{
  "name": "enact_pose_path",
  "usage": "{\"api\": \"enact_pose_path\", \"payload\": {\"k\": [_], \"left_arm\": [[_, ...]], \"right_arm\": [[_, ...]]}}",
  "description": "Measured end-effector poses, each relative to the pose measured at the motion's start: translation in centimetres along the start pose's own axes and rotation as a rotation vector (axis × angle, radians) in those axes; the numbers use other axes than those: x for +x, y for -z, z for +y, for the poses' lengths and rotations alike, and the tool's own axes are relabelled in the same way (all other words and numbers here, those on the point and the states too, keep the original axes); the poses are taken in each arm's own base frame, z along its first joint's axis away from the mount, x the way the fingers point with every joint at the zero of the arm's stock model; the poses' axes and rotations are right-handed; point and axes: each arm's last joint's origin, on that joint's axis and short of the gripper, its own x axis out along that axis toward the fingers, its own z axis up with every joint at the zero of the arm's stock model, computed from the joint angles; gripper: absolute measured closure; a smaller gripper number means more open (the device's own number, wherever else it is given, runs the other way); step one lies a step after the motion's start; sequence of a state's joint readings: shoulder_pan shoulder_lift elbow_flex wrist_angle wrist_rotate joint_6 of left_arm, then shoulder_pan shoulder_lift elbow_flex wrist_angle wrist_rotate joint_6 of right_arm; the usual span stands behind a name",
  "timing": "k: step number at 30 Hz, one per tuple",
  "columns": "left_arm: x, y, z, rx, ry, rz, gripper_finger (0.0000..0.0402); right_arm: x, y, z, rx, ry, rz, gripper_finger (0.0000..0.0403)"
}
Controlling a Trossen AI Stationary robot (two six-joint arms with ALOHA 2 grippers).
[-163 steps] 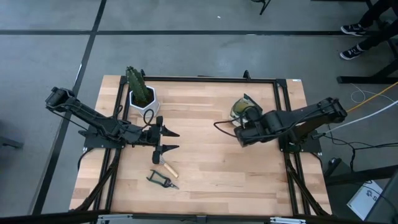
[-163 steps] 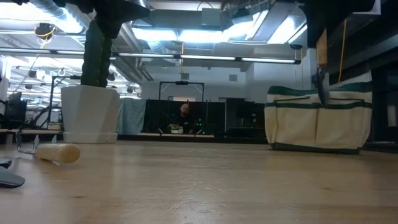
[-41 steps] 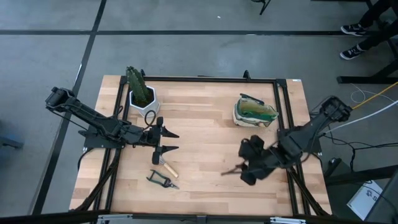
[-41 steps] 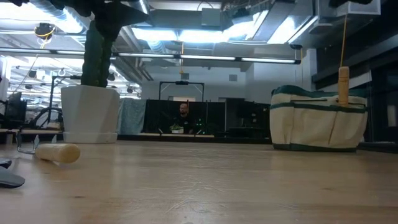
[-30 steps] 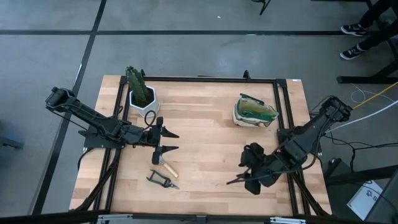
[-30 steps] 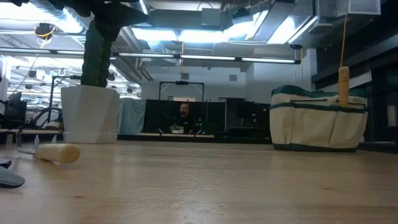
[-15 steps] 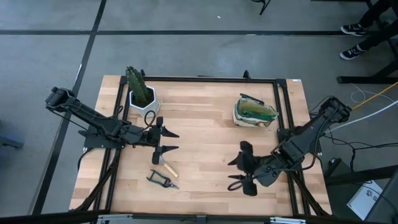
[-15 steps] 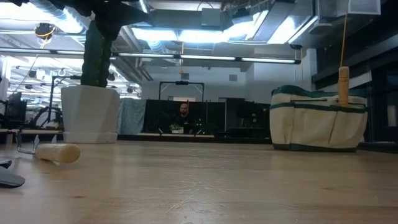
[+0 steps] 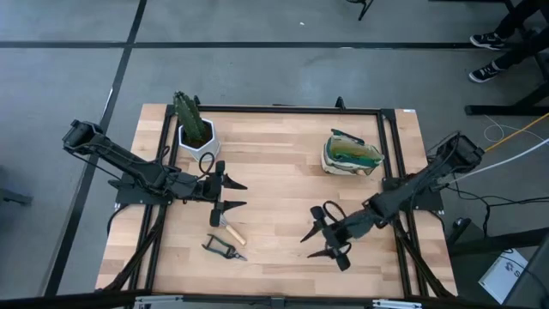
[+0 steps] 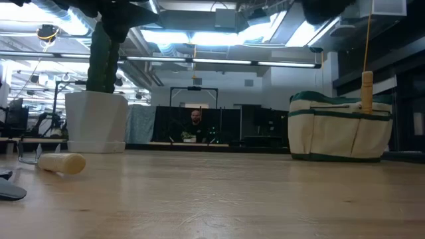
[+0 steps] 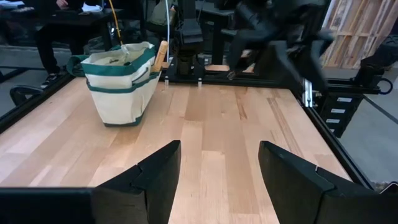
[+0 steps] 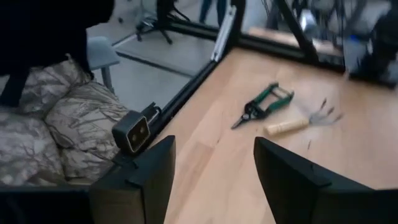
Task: Pick & Place Garden tools in Gardening bag
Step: Move the gardening bag to the top center of the table
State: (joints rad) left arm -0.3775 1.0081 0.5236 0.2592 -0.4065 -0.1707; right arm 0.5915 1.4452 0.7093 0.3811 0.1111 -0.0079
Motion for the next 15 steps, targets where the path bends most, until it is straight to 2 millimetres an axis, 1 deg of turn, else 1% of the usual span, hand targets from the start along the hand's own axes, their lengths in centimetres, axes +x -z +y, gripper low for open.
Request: {"api": "enact_pose_path", "payload": {"k": [3,7,12,15], "left_arm": [[0.0,0.0,0.0,0.0,0.0,0.0,0.019],[0.0,0.0,0.0,-0.001,0.0,0.0,0.019],[0.0,-0.1,-0.1,-0.004,0.017,-0.004,0.019],[0.0,-0.1,-0.1,-0.006,0.017,-0.004,0.019]], "right_arm": [[-0.5,2.3,-1.4,-0.047,-0.004,-0.079,0.0184],[-1.9,5.1,-3.4,-0.043,-0.011,-0.162,0.0184],[-4.5,7.9,-5.3,-0.022,0.017,-0.175,0.0184],[-6.4,8.8,-6.0,-0.021,0.063,-0.215,0.0184]]}}
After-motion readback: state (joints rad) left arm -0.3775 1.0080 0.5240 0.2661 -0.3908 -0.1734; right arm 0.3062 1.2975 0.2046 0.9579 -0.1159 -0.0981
